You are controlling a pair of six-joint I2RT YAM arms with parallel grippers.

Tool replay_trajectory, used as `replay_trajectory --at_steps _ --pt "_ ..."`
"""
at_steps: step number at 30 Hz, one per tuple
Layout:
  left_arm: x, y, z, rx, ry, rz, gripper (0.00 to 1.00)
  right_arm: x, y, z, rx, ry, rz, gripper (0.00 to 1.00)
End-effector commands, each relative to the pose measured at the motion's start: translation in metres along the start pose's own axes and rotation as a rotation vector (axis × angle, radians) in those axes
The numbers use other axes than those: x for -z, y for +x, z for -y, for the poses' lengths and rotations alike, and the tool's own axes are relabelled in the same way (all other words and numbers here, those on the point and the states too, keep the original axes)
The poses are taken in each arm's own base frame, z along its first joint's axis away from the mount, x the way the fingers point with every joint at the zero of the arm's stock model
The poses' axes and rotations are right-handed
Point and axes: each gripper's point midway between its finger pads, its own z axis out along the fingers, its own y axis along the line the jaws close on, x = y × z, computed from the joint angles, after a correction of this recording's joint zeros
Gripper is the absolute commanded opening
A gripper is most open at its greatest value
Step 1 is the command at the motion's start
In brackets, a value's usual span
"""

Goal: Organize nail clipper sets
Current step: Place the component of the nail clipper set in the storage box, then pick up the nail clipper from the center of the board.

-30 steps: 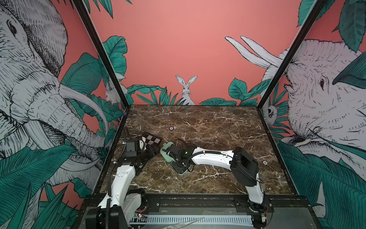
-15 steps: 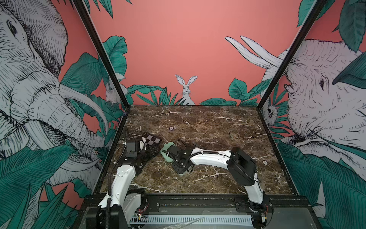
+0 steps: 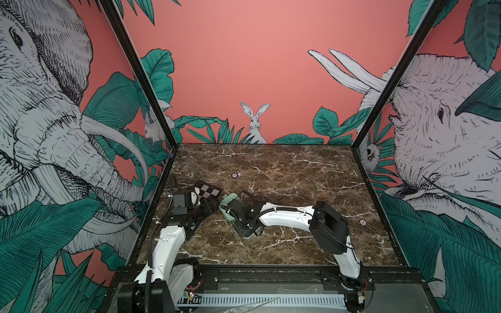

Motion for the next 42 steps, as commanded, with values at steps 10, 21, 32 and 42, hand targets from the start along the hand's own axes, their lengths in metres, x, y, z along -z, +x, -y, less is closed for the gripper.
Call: replay_trajectory --at_steps 10,21,32,42 --pt "0.001 0.001 0.0 0.01 0.007 -0.001 0.77 -0.027 0.049 0.018 -0.007 0.073 -0.107 0.0" --pt "0.004 -0.002 0.006 0.014 0.02 0.003 0.77 0.039 -0.021 0.021 0.006 0.08 0.041 0.24" --pt "0.013 -0.002 0.014 -0.03 0.026 -0.02 0.77 0.095 -0.017 0.102 -0.155 0.125 0.081 0.39" --pt "0.036 0.002 0.05 -0.13 0.084 -0.024 0.77 0.131 0.117 0.272 -0.595 0.327 -0.041 0.59"
